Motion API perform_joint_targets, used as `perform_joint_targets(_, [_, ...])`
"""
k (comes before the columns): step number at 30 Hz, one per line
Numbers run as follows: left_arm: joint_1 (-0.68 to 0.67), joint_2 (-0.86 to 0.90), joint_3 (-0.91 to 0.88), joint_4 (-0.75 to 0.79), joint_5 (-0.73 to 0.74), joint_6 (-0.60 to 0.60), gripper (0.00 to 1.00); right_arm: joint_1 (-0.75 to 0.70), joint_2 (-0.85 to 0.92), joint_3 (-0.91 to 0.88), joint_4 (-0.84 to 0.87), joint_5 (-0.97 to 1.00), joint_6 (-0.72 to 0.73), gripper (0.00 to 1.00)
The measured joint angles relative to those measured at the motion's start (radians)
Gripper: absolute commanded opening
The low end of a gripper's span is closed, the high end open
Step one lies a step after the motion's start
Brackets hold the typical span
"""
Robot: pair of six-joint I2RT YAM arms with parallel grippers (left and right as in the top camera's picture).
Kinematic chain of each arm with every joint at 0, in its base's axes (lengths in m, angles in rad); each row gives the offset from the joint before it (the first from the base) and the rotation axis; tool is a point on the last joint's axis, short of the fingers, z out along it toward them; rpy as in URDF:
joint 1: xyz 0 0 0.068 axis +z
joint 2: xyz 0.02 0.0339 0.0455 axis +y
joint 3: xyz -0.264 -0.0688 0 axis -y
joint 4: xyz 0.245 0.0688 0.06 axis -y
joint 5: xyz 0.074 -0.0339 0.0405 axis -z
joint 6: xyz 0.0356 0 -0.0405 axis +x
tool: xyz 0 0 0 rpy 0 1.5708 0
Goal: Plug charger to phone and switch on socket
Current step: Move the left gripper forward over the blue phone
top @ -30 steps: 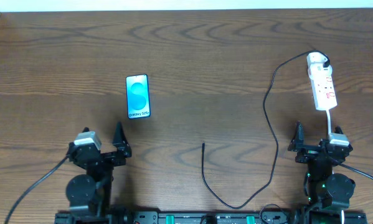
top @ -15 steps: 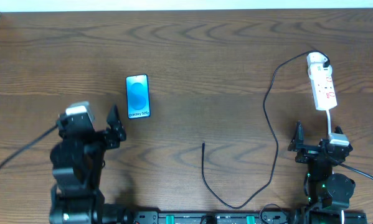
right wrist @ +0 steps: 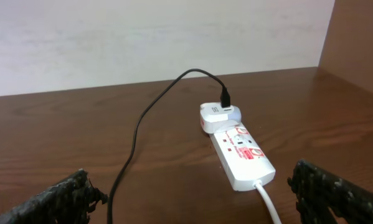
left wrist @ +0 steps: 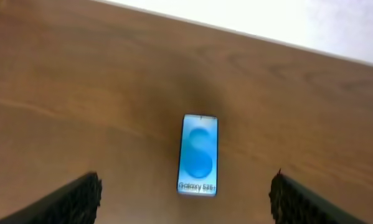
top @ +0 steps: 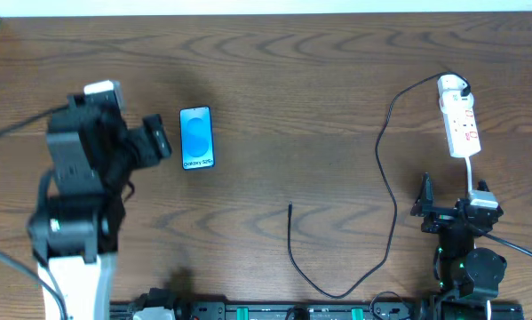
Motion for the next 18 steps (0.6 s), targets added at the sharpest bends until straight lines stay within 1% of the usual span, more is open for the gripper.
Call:
perform_joint_targets(6, [0.0,0.227,0.229,-0.18,0.0,-0.002,0.86,0.0,0.0,0.0,0.0,0.0,0.0,0.99])
perform_joint_targets(9, [0.0,0.323,0.297,-0.227,0.0,-0.015,0.86,0.0,0.0,0.0,0.0,0.0,0.0,0.99])
perform_joint_targets(13, [-0.007,0.425,0.319,-0.251,0.0,-0.034,0.86,0.0,0.0,0.0,0.0,0.0,0.0,0.99])
perform_joint_targets(18, [-0.048,0.536,0.32,-0.278,-0.001,-0.042,0.86,0.0,0.0,0.0,0.0,0.0,0.0,0.99])
